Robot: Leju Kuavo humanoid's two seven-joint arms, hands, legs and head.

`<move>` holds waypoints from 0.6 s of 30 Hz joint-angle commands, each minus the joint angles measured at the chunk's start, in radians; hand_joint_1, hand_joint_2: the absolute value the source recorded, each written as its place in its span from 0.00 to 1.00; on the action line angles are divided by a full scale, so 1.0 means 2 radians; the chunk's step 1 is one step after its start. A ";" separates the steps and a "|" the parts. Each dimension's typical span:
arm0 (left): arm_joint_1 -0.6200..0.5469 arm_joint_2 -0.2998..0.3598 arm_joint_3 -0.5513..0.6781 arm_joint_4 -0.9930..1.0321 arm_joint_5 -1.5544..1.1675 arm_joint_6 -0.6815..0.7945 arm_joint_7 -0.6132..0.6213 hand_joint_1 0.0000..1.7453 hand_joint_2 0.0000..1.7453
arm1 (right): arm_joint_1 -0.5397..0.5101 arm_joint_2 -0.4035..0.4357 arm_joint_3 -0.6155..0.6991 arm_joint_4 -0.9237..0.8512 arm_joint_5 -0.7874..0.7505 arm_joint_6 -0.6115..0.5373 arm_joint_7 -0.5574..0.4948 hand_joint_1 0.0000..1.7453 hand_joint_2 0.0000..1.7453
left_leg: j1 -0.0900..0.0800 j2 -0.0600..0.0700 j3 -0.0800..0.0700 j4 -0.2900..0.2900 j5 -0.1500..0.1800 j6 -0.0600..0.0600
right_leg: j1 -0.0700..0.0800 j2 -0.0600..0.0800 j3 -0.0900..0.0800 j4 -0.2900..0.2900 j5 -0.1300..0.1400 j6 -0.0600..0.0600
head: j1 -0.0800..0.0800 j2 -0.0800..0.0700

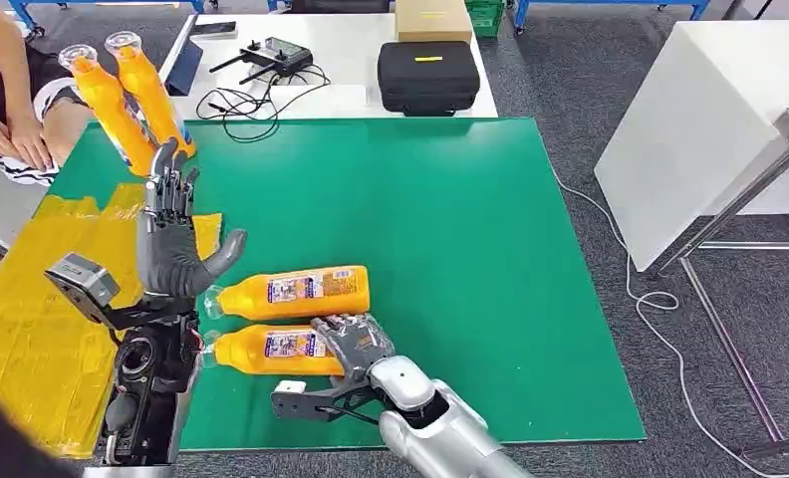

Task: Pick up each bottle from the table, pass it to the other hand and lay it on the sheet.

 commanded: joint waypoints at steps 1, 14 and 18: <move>-0.021 0.000 0.011 0.021 -0.003 -0.002 0.000 0.00 1.00 | -0.001 -0.010 -0.017 0.012 0.001 -0.009 -0.008 1.00 1.00 | 0.000 -0.001 0.001 -0.001 0.000 0.000 | 0.000 -0.001 0.001 0.000 0.000 0.000 | 0.000 0.000; -0.004 -0.003 0.011 -0.003 -0.011 -0.002 -0.004 0.00 1.00 | 0.028 0.001 -0.136 -0.128 -0.151 -0.143 -0.142 1.00 1.00 | 0.000 -0.001 0.000 0.000 -0.001 0.000 | 0.000 -0.001 0.001 0.000 -0.001 0.000 | 0.000 0.000; -0.005 -0.007 0.002 -0.013 -0.013 -0.003 -0.003 0.00 1.00 | 0.024 -0.001 -0.144 -0.121 -0.173 -0.154 -0.152 1.00 1.00 | 0.000 -0.001 -0.001 0.000 0.000 0.000 | 0.000 -0.001 0.000 0.000 0.000 0.000 | 0.000 0.000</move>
